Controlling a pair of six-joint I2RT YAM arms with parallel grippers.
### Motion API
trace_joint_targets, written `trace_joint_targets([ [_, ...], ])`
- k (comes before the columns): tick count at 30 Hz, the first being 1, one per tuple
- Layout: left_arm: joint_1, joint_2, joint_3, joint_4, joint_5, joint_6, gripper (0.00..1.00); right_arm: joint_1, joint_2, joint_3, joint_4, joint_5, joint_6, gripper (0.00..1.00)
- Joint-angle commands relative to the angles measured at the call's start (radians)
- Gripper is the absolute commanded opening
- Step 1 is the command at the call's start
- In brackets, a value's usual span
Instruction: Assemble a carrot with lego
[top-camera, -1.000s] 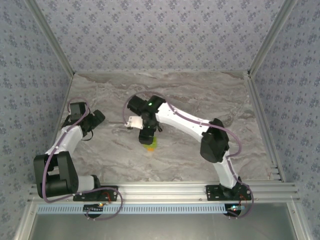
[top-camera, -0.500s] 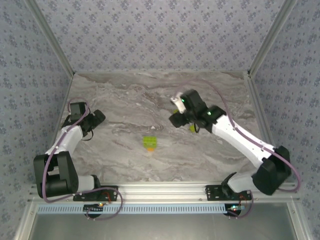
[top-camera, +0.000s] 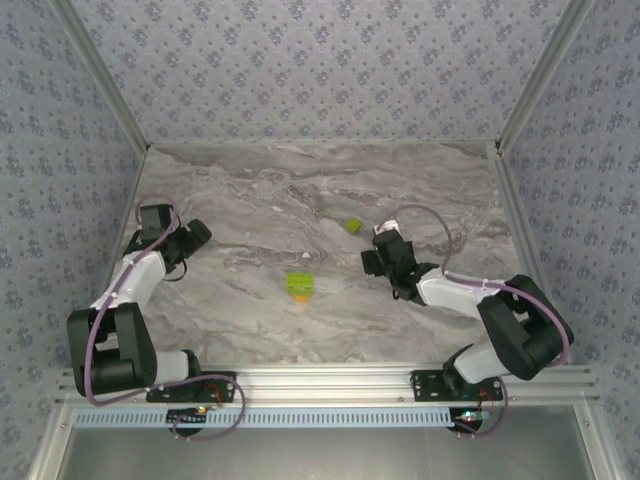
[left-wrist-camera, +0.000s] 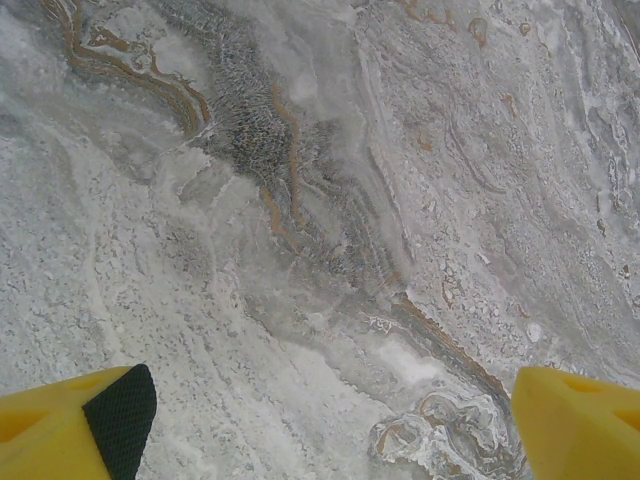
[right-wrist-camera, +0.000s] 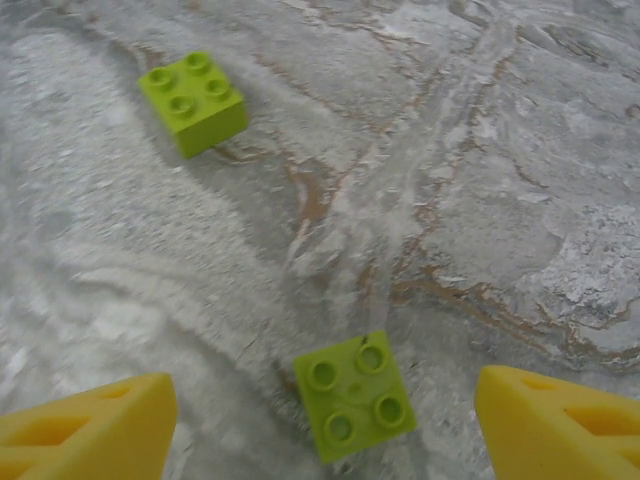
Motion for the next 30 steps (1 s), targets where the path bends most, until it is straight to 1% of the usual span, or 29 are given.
trace_joint_targets([
  [1,-0.001,-0.008,0.011,0.017,0.01,0.004,0.93,-0.043,0.039,-0.039,0.092,0.011,0.071,0.79],
  [5,-0.002,-0.003,0.012,0.02,0.01,0.005,0.93,-0.06,0.064,-0.077,0.144,-0.006,0.116,0.78],
  [13,-0.004,0.007,0.012,0.026,0.011,0.007,0.93,-0.059,0.148,-0.093,0.22,-0.037,0.114,0.77],
  [18,-0.004,0.007,0.01,0.026,0.01,0.007,0.93,-0.043,0.185,-0.098,0.246,-0.032,0.117,0.67],
  [20,-0.003,0.007,0.012,0.027,0.01,0.007,0.93,-0.035,0.186,-0.103,0.248,-0.029,0.124,0.65],
  [25,-0.004,0.006,0.011,0.024,0.01,0.007,0.93,-0.01,0.162,-0.126,0.223,-0.026,0.149,0.64],
  [30,-0.003,0.002,0.012,0.023,0.012,0.006,0.93,0.038,0.119,-0.133,0.153,-0.009,0.179,0.64],
])
